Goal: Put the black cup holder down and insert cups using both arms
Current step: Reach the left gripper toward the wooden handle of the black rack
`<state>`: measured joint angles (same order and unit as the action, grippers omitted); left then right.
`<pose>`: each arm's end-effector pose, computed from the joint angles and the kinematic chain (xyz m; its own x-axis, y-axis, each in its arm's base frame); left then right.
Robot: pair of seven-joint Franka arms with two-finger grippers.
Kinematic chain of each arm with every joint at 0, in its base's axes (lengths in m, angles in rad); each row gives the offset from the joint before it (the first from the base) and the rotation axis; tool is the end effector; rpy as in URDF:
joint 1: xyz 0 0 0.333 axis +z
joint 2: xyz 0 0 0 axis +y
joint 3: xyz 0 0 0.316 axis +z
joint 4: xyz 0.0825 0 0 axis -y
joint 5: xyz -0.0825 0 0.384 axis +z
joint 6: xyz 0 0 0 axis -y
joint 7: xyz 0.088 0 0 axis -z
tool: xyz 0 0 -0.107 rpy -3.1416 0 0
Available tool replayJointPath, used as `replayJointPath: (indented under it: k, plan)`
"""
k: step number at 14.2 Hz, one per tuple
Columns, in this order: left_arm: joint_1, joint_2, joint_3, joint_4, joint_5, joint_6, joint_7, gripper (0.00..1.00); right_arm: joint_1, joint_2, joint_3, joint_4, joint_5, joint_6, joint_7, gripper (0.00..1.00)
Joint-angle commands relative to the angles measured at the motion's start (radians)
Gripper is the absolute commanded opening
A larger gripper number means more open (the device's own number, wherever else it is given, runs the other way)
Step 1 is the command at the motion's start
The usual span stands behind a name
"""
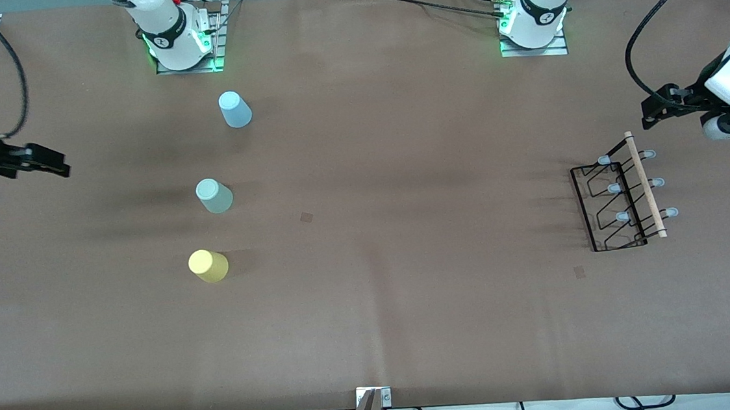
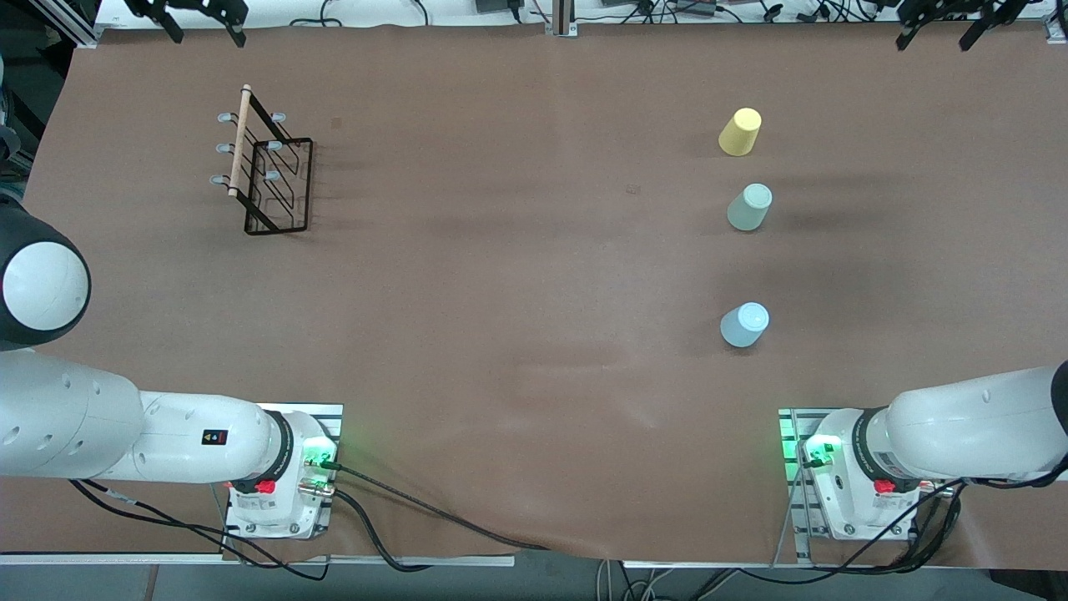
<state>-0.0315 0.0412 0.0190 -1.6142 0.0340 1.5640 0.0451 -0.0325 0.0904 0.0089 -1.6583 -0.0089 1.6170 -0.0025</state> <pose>0.5629 -0.0036 0.5806 0.9940 -0.0572 -0.0927 -0.0603 -0.9977 -0.0305 0.5762 -0.0147 0.5359 0.9911 -0.0204 -0.1313 -0.0196 -0.9998 0.0076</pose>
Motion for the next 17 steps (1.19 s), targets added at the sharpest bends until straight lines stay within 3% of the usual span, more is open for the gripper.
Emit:
replayJointPath:
  k: [1,4,5,9,13,17]
  plan:
    - [0.007,0.049,-0.001,0.025,-0.008,-0.073,0.010,1.00,0.017,0.051,0.009,-0.008,0.001,-0.006,-0.013,1.00]
    - [0.025,0.071,0.007,0.002,-0.003,-0.198,0.024,1.00,0.075,0.104,0.009,-0.027,0.000,0.067,0.033,1.00]
    - [0.047,0.074,0.006,-0.024,-0.002,-0.182,0.025,1.00,0.091,0.109,0.009,-0.066,0.001,0.111,0.083,1.00]
    - [0.166,0.043,0.006,-0.217,-0.002,0.196,0.186,1.00,0.170,0.080,0.011,-0.158,0.003,0.165,0.178,1.00]
    - [0.176,0.031,0.001,-0.421,-0.002,0.598,0.193,1.00,0.217,0.089,0.009,-0.158,0.003,0.170,0.208,1.00]
    - [0.176,0.037,-0.001,-0.500,-0.002,0.703,0.193,1.00,0.220,0.086,0.009,-0.158,-0.008,0.158,0.205,1.00]
